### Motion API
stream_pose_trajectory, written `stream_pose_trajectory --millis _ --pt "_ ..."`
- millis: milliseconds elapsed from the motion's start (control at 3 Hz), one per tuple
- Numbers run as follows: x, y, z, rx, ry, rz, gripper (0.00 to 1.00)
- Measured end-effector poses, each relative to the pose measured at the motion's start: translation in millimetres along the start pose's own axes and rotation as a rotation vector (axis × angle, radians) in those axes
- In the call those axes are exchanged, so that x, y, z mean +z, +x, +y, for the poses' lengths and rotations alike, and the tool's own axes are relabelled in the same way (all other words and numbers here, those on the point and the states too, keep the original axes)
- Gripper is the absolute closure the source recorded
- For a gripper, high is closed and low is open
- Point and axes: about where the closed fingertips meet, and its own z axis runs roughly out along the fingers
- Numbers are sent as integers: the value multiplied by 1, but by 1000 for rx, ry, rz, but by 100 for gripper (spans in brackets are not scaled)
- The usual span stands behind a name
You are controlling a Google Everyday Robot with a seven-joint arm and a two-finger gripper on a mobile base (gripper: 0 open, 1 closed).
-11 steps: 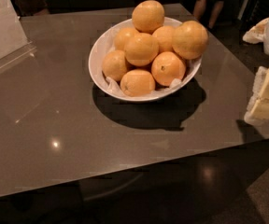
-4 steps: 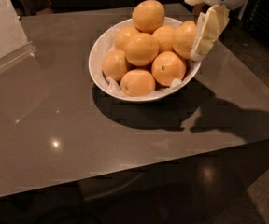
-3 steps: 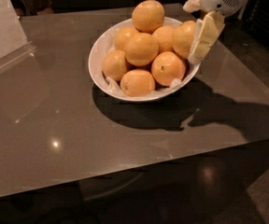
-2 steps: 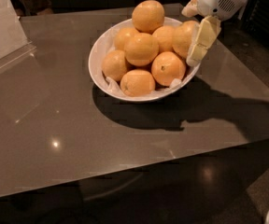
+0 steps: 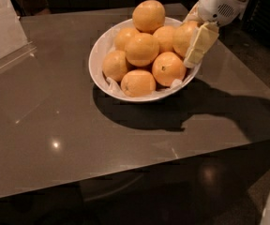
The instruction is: Pick orange from white bowl
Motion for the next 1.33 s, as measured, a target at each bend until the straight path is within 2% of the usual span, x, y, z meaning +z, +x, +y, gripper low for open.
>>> stream_pose_trajectory --millis 667,1000,1333 --pt "0 0 0 0 0 0 65" --pt "-14 -16 -1 -40 23 -58 88" --pt "-45 -37 11 -107 38 -206 100"
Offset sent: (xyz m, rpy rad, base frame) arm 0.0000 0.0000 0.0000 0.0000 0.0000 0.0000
